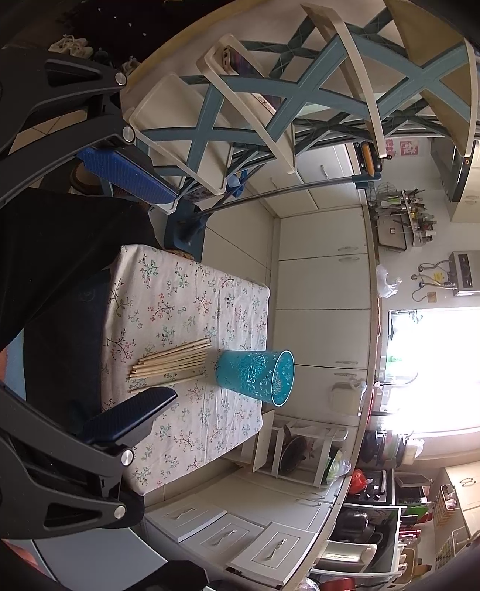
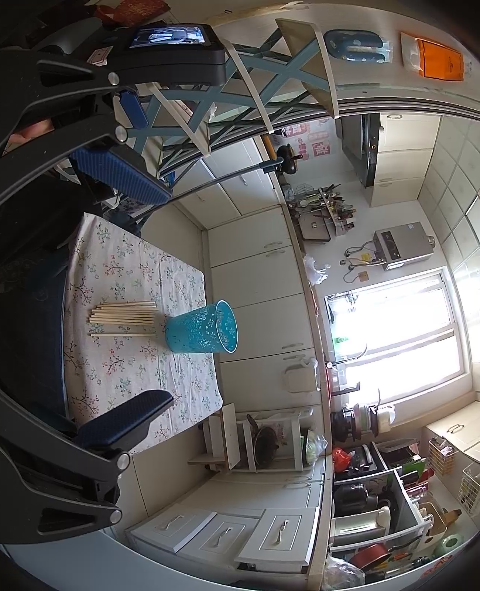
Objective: Organize utensils
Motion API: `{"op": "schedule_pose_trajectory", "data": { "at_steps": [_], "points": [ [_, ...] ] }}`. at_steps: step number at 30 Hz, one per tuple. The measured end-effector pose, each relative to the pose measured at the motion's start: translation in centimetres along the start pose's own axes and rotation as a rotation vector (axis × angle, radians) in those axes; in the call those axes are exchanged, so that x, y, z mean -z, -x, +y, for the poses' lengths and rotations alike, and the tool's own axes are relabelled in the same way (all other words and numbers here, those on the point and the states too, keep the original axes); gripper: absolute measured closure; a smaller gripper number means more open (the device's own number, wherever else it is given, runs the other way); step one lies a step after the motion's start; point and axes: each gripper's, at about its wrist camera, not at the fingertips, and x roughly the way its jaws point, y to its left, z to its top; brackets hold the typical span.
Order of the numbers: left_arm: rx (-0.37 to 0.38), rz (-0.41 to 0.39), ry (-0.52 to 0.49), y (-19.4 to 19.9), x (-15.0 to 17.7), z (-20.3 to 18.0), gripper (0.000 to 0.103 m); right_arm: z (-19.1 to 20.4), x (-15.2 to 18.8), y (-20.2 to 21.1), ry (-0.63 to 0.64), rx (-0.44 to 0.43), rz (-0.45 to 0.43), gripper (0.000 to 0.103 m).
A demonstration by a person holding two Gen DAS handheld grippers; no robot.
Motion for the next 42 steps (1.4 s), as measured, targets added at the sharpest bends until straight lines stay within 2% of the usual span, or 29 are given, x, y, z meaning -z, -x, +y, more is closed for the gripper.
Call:
{"op": "schedule_pose_trajectory", "data": {
  "at_steps": [3, 8, 14, 20, 22, 24, 28, 30, 31, 33, 35, 42],
  "points": [
    [-0.004, 0.027, -0.020, -0.1, -0.2, 0.0, 0.008, 0.1, 0.1, -0.1, 0.012, 0.003, -0.011, 0.006],
    [-0.015, -0.025, -0.028, 0.0, 0.0, -0.1, 0.008, 0.0, 0.2, -0.2, 0.016, 0.003, -0.015, 0.006],
    [0.004, -0.016, -0.008, 0.0, -0.1, 0.0, 0.008, 0.0, 0.3, -0.2, 0.023, 0.005, -0.025, 0.006],
    [0.012, -0.060, -0.002, 0.0, 0.1, -0.1, 0.008, -0.1, 0.3, -0.2, 0.003, -0.004, -0.030, 0.006],
    [0.024, -0.065, 0.013, -0.3, 0.2, 0.1, 0.008, -0.2, 0.5, -0.1, -0.008, -0.016, -0.058, 0.006],
    [0.036, -0.051, 0.026, -0.7, 0.1, 0.2, 0.008, -0.3, 0.8, -0.1, -0.015, -0.026, -0.084, 0.006],
    [0.046, -0.031, 0.029, -1.8, -0.2, 0.0, 0.008, -0.4, 0.6, -1.2, -0.003, -0.013, -0.050, 0.006],
    [0.047, -0.013, 0.029, -2.7, -0.4, -0.1, 0.008, -0.8, 0.4, -2.2, -0.013, -0.006, -0.023, 0.006],
    [0.043, -0.005, 0.026, -3.3, -0.5, -0.1, 0.008, -0.9, 0.4, -2.7, -0.004, -0.007, -0.066, 0.006],
    [0.070, 0.010, 0.048, -4.5, -0.7, -0.2, 0.008, -1.4, 0.4, -4.0, -0.006, -0.002, -0.072, 0.006],
    [0.053, 0.037, 0.043, -6.3, -1.0, -0.4, 0.008, -2.0, 0.4, -6.1, -0.003, 0.014, -0.069, 0.006],
    [0.014, 0.136, 0.019, -14.8, -1.7, -0.8, 0.008, -5.7, 2.1, -18.6, 0.050, 0.111, 0.152, 0.006]
  ]
}}
